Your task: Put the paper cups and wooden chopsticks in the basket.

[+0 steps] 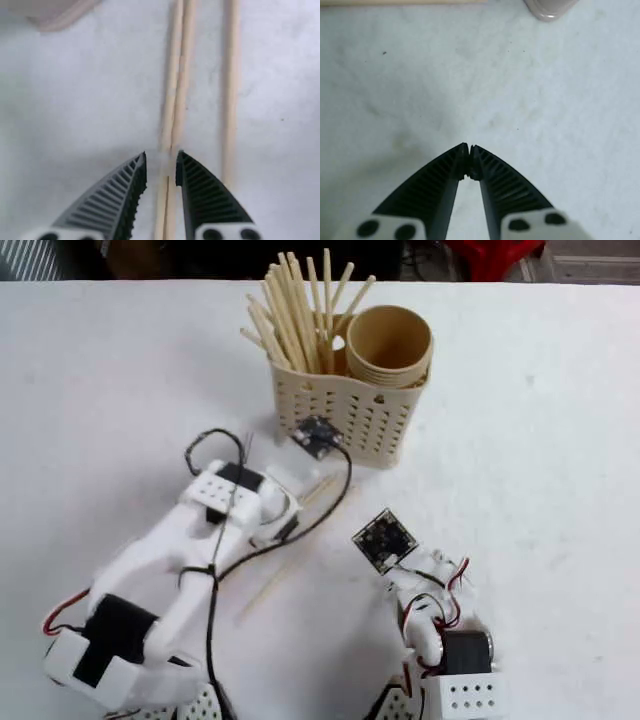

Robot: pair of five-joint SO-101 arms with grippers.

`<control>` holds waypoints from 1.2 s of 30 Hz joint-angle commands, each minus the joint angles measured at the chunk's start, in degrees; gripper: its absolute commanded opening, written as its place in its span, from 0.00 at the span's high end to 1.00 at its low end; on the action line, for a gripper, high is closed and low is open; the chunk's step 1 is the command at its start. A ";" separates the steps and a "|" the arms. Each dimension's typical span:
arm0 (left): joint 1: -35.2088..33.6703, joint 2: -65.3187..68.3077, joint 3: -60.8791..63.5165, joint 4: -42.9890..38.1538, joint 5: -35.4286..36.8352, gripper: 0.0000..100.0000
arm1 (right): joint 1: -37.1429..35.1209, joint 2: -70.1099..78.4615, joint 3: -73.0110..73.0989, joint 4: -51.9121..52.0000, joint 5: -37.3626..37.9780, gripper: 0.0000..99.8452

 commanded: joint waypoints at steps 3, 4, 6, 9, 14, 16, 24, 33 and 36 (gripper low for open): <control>0.66 -2.95 -0.44 -0.97 -0.35 0.88 | -0.13 -0.22 0.53 0.40 0.26 0.98; 0.31 -2.95 -0.44 -0.97 -0.35 0.88 | -0.13 -0.22 0.53 0.40 0.26 0.98; -0.13 -2.95 -0.18 -1.76 -0.35 0.88 | -0.13 -0.22 0.53 0.40 0.26 0.98; -0.31 -2.59 0.00 -2.46 -0.53 0.88 | -0.13 -0.22 0.53 0.40 0.26 0.98; -0.57 3.56 -2.64 -2.02 -0.70 0.88 | -0.13 -0.22 0.53 0.40 0.26 0.98; -0.57 6.37 -4.84 -0.62 -0.79 0.88 | -0.13 -0.22 0.53 0.40 0.26 0.98; -0.48 10.59 -9.23 2.37 -0.79 0.88 | -0.22 -0.22 0.53 0.40 0.26 0.98; -0.13 10.77 -9.23 5.98 -0.62 0.88 | -0.22 -0.22 0.53 0.40 0.26 0.98; -0.48 10.86 -9.05 7.30 -0.44 0.88 | -0.22 -0.22 0.53 0.40 0.26 0.98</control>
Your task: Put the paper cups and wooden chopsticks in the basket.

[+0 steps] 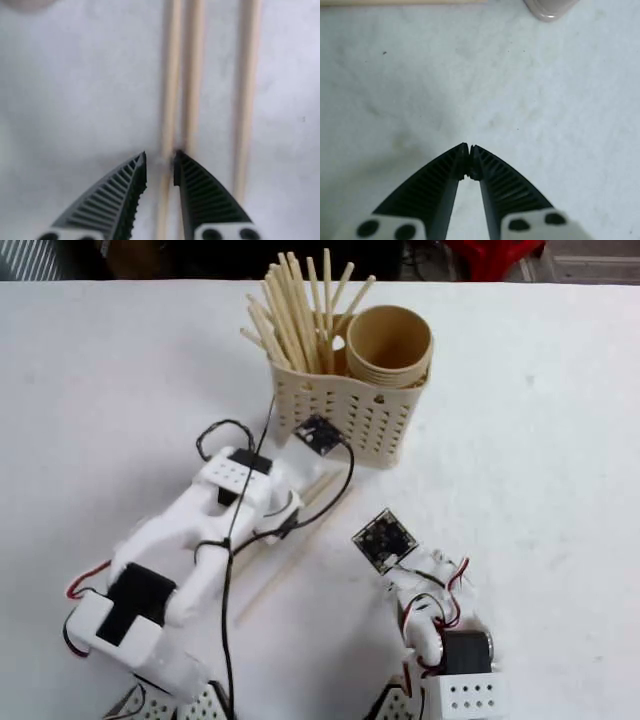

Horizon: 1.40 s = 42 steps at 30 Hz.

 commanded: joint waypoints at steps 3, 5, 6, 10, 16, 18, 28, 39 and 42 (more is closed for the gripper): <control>-0.13 0.13 -1.14 2.99 -0.35 0.87 | -0.22 -0.22 0.53 0.40 0.26 0.98; -0.13 0.13 -0.53 3.34 -0.35 0.84 | -0.22 -0.22 0.53 0.40 0.26 0.98; -0.04 0.13 -0.35 3.34 -0.53 0.83 | -0.22 -0.22 0.53 0.40 0.26 0.98; 0.31 0.13 -0.26 3.43 -0.79 0.82 | -0.22 -0.22 0.53 0.40 0.26 0.98; 0.48 0.13 -0.18 3.34 -0.88 0.98 | -0.22 -0.22 0.53 0.40 0.26 0.98; 0.48 -0.31 0.97 2.99 -0.88 0.97 | -0.13 -0.22 0.53 0.40 0.26 0.98; 0.40 -10.33 1.05 6.33 -0.88 0.98 | -0.13 -0.22 0.53 0.40 0.26 0.98; 0.48 -49.54 0.97 13.01 -0.62 0.98 | -0.13 -0.22 0.53 0.40 0.26 0.98; 0.48 -57.36 0.97 5.19 -0.35 0.98 | -0.13 -0.22 0.53 0.40 0.26 0.98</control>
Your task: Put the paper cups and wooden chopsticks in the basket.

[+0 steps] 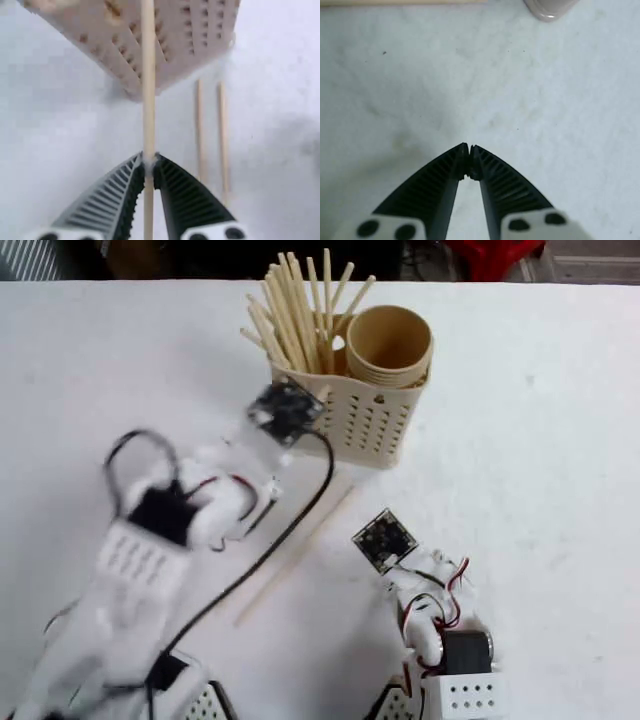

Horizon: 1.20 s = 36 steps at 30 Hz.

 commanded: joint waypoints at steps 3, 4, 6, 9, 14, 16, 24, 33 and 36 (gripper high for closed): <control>0.48 -14.29 -0.79 -19.08 0.09 0.98 | -0.13 -0.22 0.53 0.40 0.26 0.98; 0.66 -14.29 -0.79 -23.91 0.09 0.98 | -0.13 -0.22 0.53 0.40 0.26 0.98; 1.10 -13.23 -0.70 -34.20 0.26 0.98 | -0.13 -0.22 0.53 0.40 0.26 0.98; 2.33 -9.01 -2.29 -48.88 2.64 0.98 | -0.13 -0.22 0.53 0.40 0.26 0.98; 2.59 4.26 -17.32 -53.27 8.09 0.98 | -0.13 -0.22 0.53 0.40 0.26 0.98; 2.42 11.56 -25.14 -51.43 11.16 0.98 | -0.13 -0.22 0.53 0.40 0.26 0.98; 2.24 33.36 -49.23 -37.63 19.60 0.98 | -0.22 -0.22 0.53 0.40 0.26 0.98; 1.19 36.53 -51.08 -35.16 22.33 0.98 | -0.13 -0.22 0.53 0.40 0.26 0.98; 1.19 36.53 -51.08 -34.37 22.33 0.98 | -0.13 -0.22 0.53 0.40 0.26 0.98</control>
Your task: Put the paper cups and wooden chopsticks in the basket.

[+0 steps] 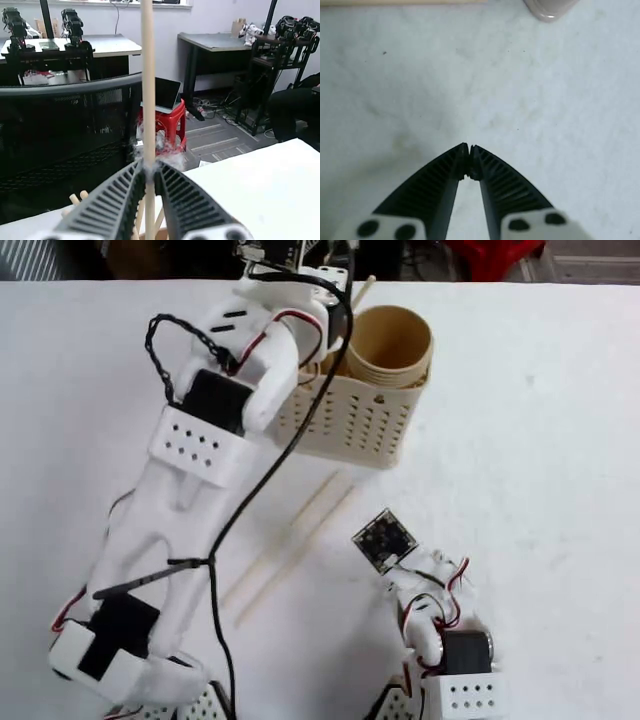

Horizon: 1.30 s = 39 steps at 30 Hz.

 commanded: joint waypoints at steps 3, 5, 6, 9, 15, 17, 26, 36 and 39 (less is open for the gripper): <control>-0.40 -0.40 -2.99 0.53 0.70 0.96 | -0.13 -0.22 0.53 0.40 0.26 0.98; -0.40 -0.40 -2.99 0.53 0.79 0.94 | -0.13 -0.22 0.53 0.40 0.26 0.98; -0.40 -0.40 -2.99 0.53 0.79 0.93 | -0.13 -0.22 0.53 0.40 0.26 0.98; -0.40 -0.40 -2.99 0.53 0.79 0.93 | -0.13 -0.22 0.53 0.40 0.26 0.98; -0.40 -0.40 -2.99 0.79 0.79 0.93 | -0.13 -0.22 0.53 0.40 0.26 0.98; -0.40 -0.57 -2.99 2.64 0.62 0.93 | -0.13 -0.22 0.53 0.40 0.26 0.98; 0.04 -5.49 -3.34 36.13 0.18 0.93 | -0.13 -0.22 0.53 0.40 0.26 0.98; 4.35 -10.77 8.62 54.86 -17.32 0.93 | -0.13 -0.22 0.53 0.40 0.26 0.98; 5.14 -10.77 23.12 47.91 -21.19 0.93 | -0.13 -0.22 0.53 0.40 0.26 0.98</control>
